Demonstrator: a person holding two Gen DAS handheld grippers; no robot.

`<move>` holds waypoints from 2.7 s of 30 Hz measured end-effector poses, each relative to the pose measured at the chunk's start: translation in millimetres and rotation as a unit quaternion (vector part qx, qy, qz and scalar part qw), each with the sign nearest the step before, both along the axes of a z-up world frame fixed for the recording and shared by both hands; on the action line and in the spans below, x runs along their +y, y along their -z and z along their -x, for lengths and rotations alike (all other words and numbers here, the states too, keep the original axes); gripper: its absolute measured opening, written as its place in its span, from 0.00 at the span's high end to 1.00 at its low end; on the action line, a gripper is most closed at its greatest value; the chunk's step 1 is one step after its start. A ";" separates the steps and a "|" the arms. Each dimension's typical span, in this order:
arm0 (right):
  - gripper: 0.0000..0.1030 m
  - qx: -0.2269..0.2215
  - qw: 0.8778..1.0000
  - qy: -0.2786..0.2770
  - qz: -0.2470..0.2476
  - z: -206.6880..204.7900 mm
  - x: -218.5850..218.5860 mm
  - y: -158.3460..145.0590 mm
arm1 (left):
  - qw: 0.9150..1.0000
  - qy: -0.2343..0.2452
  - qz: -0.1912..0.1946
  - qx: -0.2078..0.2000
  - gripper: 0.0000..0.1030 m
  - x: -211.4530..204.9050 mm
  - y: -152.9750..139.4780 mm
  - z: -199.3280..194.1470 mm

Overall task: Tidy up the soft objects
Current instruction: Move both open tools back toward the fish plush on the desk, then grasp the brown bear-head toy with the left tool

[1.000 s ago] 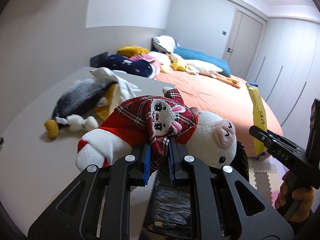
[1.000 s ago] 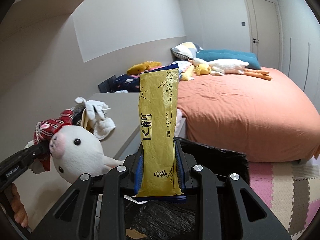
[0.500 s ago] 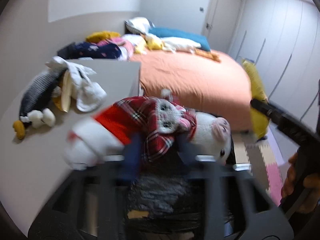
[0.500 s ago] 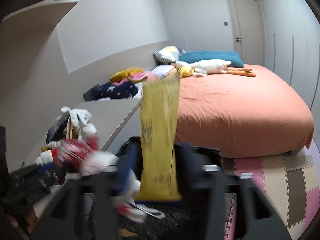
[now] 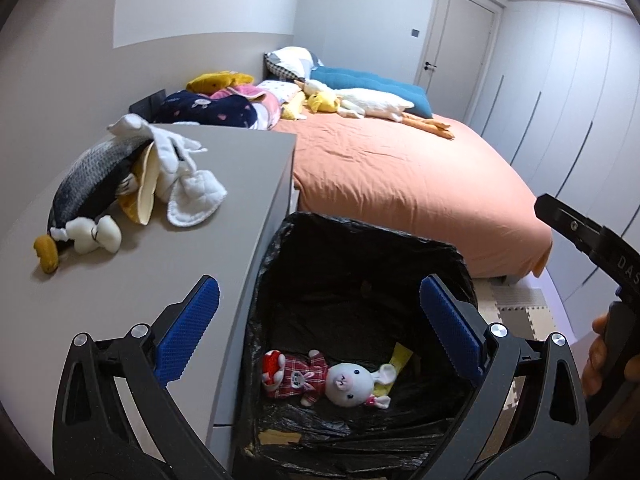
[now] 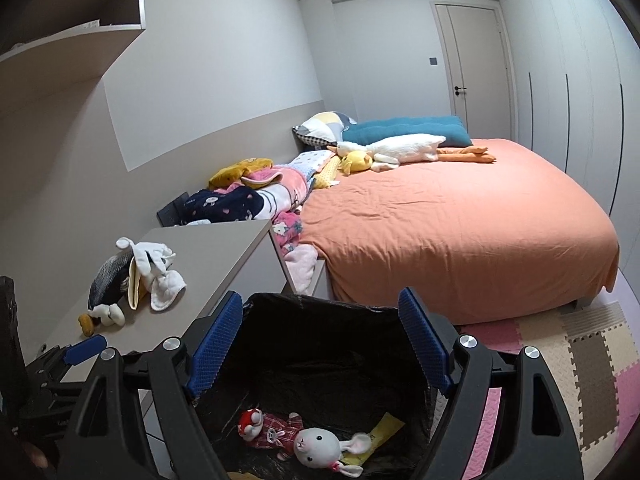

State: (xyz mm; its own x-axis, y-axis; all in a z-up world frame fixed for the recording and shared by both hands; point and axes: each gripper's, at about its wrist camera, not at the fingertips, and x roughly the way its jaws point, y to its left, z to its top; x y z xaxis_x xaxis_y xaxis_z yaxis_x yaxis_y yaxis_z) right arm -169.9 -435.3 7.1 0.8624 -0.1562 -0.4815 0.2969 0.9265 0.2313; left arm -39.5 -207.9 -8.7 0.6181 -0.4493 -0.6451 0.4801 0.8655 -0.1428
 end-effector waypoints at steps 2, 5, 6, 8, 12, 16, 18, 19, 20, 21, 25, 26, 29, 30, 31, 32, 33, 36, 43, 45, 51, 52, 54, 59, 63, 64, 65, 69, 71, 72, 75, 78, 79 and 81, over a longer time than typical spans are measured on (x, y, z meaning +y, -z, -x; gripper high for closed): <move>0.22 0.002 1.000 -0.005 0.000 -4.0 4.3 1.3 | 1.000 -0.005 0.001 0.003 0.06 5.4 1.0 -3.0; 0.22 0.007 1.000 -0.014 0.001 -10.4 11.1 3.6 | 1.000 -0.014 -0.003 0.002 0.06 12.5 0.5 -3.5; 0.22 0.009 1.000 -0.017 0.001 -12.7 13.7 4.4 | 1.000 -0.016 -0.004 0.002 0.06 14.8 0.3 -4.2; 0.22 0.012 1.000 -0.026 0.001 -18.6 20.5 6.0 | 1.000 -0.021 -0.004 0.001 0.06 20.8 0.2 -7.2; 0.22 0.016 0.999 -0.042 0.003 -28.1 33.4 7.3 | 0.999 -0.033 -0.007 0.002 0.06 32.2 1.3 -14.2; 0.22 0.020 0.998 -0.056 0.003 -39.4 46.0 9.1 | 0.999 -0.043 -0.009 0.005 0.06 43.1 1.7 -20.6; 0.22 0.023 0.998 -0.063 0.001 -45.8 52.8 10.9 | 0.999 -0.048 -0.009 0.006 0.06 48.9 2.1 -23.7; 0.22 0.024 0.998 -0.066 0.000 -48.5 55.7 11.4 | 0.999 -0.051 -0.010 0.005 0.06 52.2 2.1 -25.4; 0.22 0.025 0.997 -0.069 0.000 -51.1 58.7 12.0 | 0.998 -0.055 -0.011 0.005 0.06 55.5 2.2 -27.1; 0.22 0.027 0.997 -0.073 0.000 -54.4 62.1 12.5 | 0.998 -0.057 -0.011 0.005 0.06 57.9 2.4 -28.2; 0.22 0.031 0.996 -0.088 0.002 -66.9 75.2 12.9 | 0.997 -0.070 -0.014 0.004 0.06 71.7 2.3 -35.5; 0.22 0.031 0.995 -0.092 0.003 -69.8 78.3 12.9 | 0.997 -0.074 -0.015 0.003 0.06 75.2 2.3 -37.3; 0.21 0.032 0.994 -0.105 0.005 -79.2 89.4 13.2 | 0.996 -0.088 -0.016 0.003 0.06 88.0 2.6 -43.7; 0.21 0.032 0.993 -0.112 0.005 -83.2 94.3 13.7 | 0.995 -0.093 -0.016 0.005 0.06 92.9 3.1 -46.4; 0.21 0.033 0.992 -0.119 0.005 -86.1 97.5 13.9 | 0.995 -0.097 -0.015 0.006 0.06 97.2 4.0 -48.6; 0.21 0.035 0.992 -0.124 0.005 -89.3 101.0 14.2 | 0.995 -0.103 -0.015 0.008 0.06 102.4 4.9 -51.2; 0.21 0.037 0.991 -0.127 0.005 -92.3 104.4 14.8 | 0.994 -0.107 -0.015 0.010 0.06 106.0 5.3 -53.1; 0.21 0.041 0.989 -0.140 0.009 -101.2 116.1 16.1 | 0.992 -0.124 -0.012 0.015 0.06 120.9 7.9 -60.6; 0.21 0.053 0.984 -0.167 0.010 -122.5 140.2 19.7 | 0.988 -0.154 -0.021 0.019 0.06 149.6 12.0 -75.2; 0.21 0.057 0.983 -0.175 0.012 -128.5 147.5 21.3 | 0.986 -0.164 -0.025 0.020 0.06 158.7 13.7 -79.9; 0.21 0.065 0.976 -0.206 0.007 -146.2 168.7 27.7 | 0.981 -0.189 -0.029 0.024 0.06 181.2 20.5 -92.5; 0.21 0.066 0.975 -0.210 0.006 -148.7 171.9 28.3 | 0.980 -0.193 -0.031 0.025 0.06 185.2 22.2 -94.9; 0.21 0.066 0.973 -0.220 0.008 -152.8 178.8 29.2 | 0.978 -0.203 -0.034 0.025 0.06 192.7 24.3 -99.2; 0.21 0.068 0.968 -0.240 0.010 -164.7 194.9 30.8 | 0.971 -0.236 -0.037 0.029 0.11 213.8 31.4 -111.2; 0.21 0.068 0.965 -0.253 0.009 -172.3 205.2 33.7 | 0.967 -0.250 -0.036 0.043 0.17 229.0 38.4 -125.3; 0.21 0.068 0.964 -0.256 0.007 -174.4 206.7 34.8 | 0.966 -0.252 -0.040 0.045 0.19 231.6 40.8 -129.7; 0.21 0.068 0.964 -0.258 0.006 -176.8 208.6 36.0 | 0.966 -0.252 -0.043 0.047 0.21 233.3 43.0 -133.8; 0.21 0.074 0.961 -0.266 0.007 -186.4 216.5 39.0 | 0.965 -0.250 -0.049 0.057 0.27 238.1 50.7 -149.1; 0.21 0.076 0.960 -0.271 0.009 -191.2 221.4 40.2 | 0.965 -0.248 -0.049 0.065 0.33 241.6 55.8 -158.8; 0.21 0.076 0.959 -0.275 0.009 -192.8 223.5 40.7 | 0.966 -0.245 -0.049 0.072 0.35 243.4 59.3 -164.3; 0.21 0.076 0.955 -0.287 0.012 -199.1 231.0 41.9 | 0.964 -0.243 -0.043 0.093 0.44 249.3 68.6 -176.1; 0.21 0.077 0.952 -0.296 0.015 -204.0 238.8 42.9 | 0.964 -0.245 -0.041 0.100 0.45 253.1 73.6 -181.2; 0.21 0.078 0.951 -0.299 0.015 -206.0 241.6 43.2 | 0.964 -0.244 -0.040 0.101 0.45 254.7 74.5 -182.8; 0.21 0.079 0.948 -0.307 0.016 -209.2 246.7 43.9 | 0.964 -0.243 -0.040 0.102 0.45 254.6 75.8 -186.7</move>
State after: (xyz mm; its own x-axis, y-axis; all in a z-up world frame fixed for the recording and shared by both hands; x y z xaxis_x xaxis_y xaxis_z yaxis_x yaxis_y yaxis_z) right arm 39.3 -188.6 -36.8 0.7125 0.3360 -0.6160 -0.2731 0.9415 0.1977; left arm 147.2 46.8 -84.5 0.6001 -0.0832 -0.7956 -0.0149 0.9932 -0.1151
